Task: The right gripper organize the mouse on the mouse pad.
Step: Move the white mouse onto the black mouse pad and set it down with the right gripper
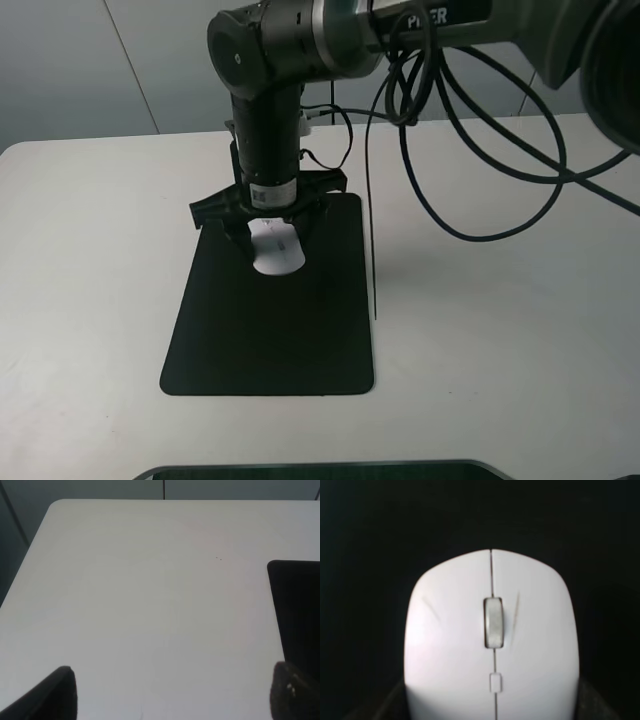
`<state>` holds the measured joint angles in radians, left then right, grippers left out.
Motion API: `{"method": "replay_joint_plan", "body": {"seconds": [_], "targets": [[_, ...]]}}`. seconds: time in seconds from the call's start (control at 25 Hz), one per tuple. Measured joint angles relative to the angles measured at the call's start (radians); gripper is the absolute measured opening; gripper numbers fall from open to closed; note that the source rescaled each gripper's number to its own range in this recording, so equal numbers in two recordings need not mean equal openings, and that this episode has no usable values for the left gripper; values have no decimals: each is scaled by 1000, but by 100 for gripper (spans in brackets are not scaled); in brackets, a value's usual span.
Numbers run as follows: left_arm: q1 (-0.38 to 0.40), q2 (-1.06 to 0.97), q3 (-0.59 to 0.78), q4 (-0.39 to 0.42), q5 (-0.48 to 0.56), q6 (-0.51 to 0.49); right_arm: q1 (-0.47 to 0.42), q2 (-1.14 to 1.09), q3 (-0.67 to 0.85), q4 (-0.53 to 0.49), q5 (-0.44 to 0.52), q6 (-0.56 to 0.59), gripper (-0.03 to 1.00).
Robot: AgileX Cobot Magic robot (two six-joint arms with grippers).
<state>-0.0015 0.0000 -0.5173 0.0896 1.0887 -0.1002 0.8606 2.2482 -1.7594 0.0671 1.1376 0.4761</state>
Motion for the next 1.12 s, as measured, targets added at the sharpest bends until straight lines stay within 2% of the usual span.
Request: {"method": "replay_joint_plan", "body": {"seconds": [0.6, 0.76, 1.12], "targets": [[0, 0, 0, 2, 0, 0, 34, 87, 19, -15, -71, 74, 3], [0, 0, 0, 2, 0, 0, 35, 91, 19, -56, -82, 76, 3], [0, 0, 0, 2, 0, 0, 42, 103, 19, -60, -93, 63, 3]]}}
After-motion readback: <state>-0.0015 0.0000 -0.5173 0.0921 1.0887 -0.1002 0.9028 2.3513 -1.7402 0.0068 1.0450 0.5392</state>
